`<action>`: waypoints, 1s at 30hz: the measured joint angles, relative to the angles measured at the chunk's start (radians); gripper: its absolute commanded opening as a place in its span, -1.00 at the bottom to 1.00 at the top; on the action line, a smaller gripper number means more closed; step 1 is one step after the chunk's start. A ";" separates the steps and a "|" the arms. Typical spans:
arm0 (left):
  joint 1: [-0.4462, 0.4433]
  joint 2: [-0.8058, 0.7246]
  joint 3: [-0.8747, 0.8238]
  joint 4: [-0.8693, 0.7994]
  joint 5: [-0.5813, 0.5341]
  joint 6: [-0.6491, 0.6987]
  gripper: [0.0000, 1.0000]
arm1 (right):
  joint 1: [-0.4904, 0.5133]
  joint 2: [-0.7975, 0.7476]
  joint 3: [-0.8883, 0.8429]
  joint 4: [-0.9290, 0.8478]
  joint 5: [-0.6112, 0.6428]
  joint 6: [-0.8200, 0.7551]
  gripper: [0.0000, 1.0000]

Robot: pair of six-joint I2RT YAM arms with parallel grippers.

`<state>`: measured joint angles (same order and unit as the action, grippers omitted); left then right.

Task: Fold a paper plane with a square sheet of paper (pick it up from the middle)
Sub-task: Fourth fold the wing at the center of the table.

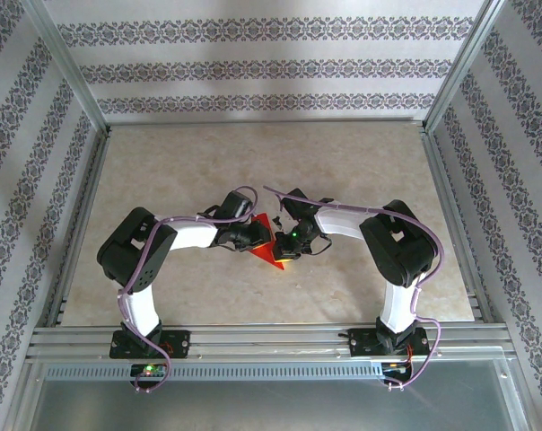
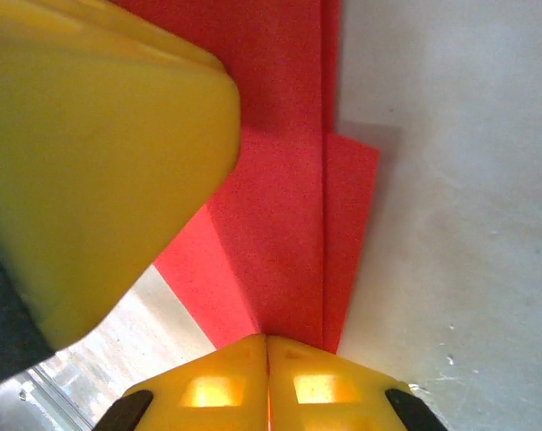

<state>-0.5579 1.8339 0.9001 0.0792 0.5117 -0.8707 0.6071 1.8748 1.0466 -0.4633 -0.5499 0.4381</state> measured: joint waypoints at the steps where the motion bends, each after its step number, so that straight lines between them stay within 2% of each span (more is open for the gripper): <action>1: 0.002 0.000 0.001 -0.002 0.002 0.004 -0.64 | 0.000 0.000 -0.002 0.000 0.000 0.000 -0.83; 5: 0.032 0.004 0.011 -0.019 0.006 0.034 -0.64 | 0.000 0.000 -0.002 0.000 0.000 0.000 -0.83; 15: 0.202 0.057 0.113 -0.109 0.008 0.146 -0.64 | 0.000 0.000 -0.003 0.001 0.000 0.000 -0.83; 21: 0.269 0.075 0.164 -0.155 -0.016 0.198 -0.64 | 0.000 0.000 -0.003 0.000 0.000 0.000 -0.83; 25: 0.293 0.051 0.172 -0.181 -0.031 0.211 -0.62 | 0.000 0.000 -0.003 0.000 0.000 0.000 -0.83; 30: 0.259 -0.077 0.161 -0.180 -0.019 0.199 -0.62 | 0.000 0.000 -0.003 0.000 0.000 0.000 -0.83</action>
<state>-0.2989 1.7569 1.0615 -0.1005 0.4923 -0.6720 0.6067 1.8744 1.0431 -0.4629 -0.5495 0.4381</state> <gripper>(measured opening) 0.191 0.086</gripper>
